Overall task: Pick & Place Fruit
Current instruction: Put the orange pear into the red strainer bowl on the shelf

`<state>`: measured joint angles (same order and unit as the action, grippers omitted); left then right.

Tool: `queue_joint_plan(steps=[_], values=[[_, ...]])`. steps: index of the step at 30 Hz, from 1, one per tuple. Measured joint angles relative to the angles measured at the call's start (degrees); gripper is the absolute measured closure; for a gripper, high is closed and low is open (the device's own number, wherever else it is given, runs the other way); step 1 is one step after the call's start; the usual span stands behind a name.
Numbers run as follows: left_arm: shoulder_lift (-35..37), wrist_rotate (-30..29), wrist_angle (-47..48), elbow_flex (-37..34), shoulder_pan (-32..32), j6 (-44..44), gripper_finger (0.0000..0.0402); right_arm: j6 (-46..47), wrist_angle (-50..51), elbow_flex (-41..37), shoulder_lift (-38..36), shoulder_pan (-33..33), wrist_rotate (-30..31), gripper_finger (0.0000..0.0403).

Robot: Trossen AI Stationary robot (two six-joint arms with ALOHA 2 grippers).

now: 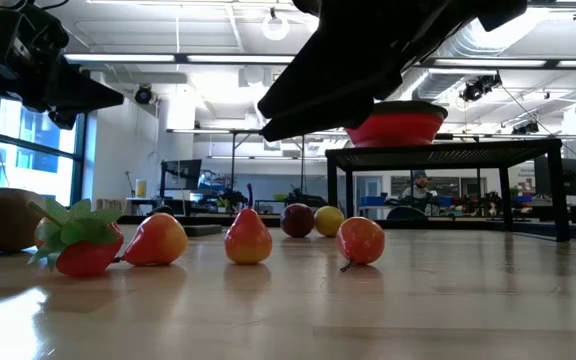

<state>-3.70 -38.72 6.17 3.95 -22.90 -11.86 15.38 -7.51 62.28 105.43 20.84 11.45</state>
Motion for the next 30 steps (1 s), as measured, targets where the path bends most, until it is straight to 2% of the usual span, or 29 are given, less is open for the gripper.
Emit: queue_joint_plan(steps=[7,13,25,30], values=[[0.0,0.0,0.0,0.0,0.0,0.0,0.0402,0.0,-0.7,0.0,0.2,0.0,0.2,0.0158],[0.0,0.0,0.0,0.0,0.0,0.0,0.0402,0.0,-6.4,-0.1,5.5,-0.3,-0.6,0.0158],[0.0,0.2,0.2,0.0,0.0,0.0,0.0402,1.4,-6.5,-0.1,8.5,-0.4,-1.0,0.0159],[0.0,0.2,0.2,0.0,0.0,0.0,0.0402,1.3,-6.4,-0.1,8.5,-0.4,-1.2,0.0179]])
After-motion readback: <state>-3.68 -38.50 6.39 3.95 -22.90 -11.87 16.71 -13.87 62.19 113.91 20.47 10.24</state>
